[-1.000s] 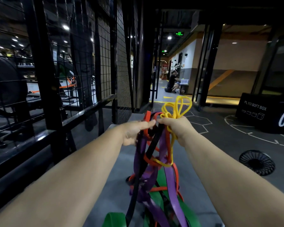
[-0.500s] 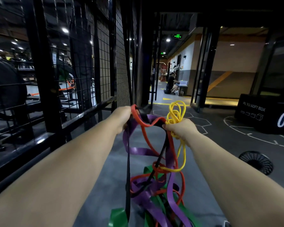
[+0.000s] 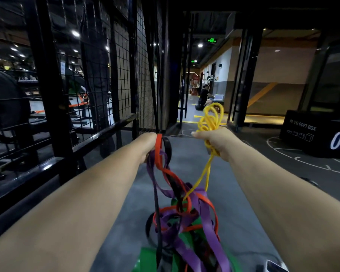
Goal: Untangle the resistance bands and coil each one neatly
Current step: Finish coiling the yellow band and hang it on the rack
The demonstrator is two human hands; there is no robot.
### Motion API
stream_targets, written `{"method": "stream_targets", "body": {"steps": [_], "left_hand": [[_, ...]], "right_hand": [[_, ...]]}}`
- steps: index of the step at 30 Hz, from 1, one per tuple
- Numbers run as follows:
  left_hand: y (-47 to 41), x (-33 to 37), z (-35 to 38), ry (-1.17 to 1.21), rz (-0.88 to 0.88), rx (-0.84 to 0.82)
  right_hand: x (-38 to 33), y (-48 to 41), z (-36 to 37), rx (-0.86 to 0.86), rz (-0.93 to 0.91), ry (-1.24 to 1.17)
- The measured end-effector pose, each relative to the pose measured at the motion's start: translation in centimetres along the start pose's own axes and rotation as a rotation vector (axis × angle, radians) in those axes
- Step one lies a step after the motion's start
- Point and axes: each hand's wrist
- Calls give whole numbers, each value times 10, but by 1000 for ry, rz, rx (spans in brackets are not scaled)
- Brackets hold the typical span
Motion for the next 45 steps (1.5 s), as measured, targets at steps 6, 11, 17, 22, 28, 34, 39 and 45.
{"method": "stream_targets", "body": {"steps": [6, 11, 17, 22, 28, 34, 39, 45], "left_hand": [[9, 13, 25, -45, 118, -106], [12, 18, 14, -92, 39, -241], [-11, 1, 22, -426, 161, 239], [-29, -25, 52, -356, 363, 40], [-16, -72, 60, -543, 271, -434], [-22, -92, 40, -1018, 370, -298], [-20, -79, 42, -1007, 484, -233], [-12, -44, 23, -339, 343, -288]], "right_hand": [[12, 8, 29, -114, -22, -23], [12, 3, 34, 59, 14, -154], [-9, -1, 31, 66, -44, -20], [-32, -6, 20, 223, -100, -149], [-48, -7, 13, 250, -172, -321], [-47, -6, -7, 321, -167, -438], [-35, 0, -16, 184, -152, -128], [-5, 23, -12, -267, -46, 363]]}}
Point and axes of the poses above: each hand's wrist, its own y-axis away from the middle knuckle, its own z-axis out of the palm, x = y × z, and after that the axes turned 13 degrees about -z, right-handed
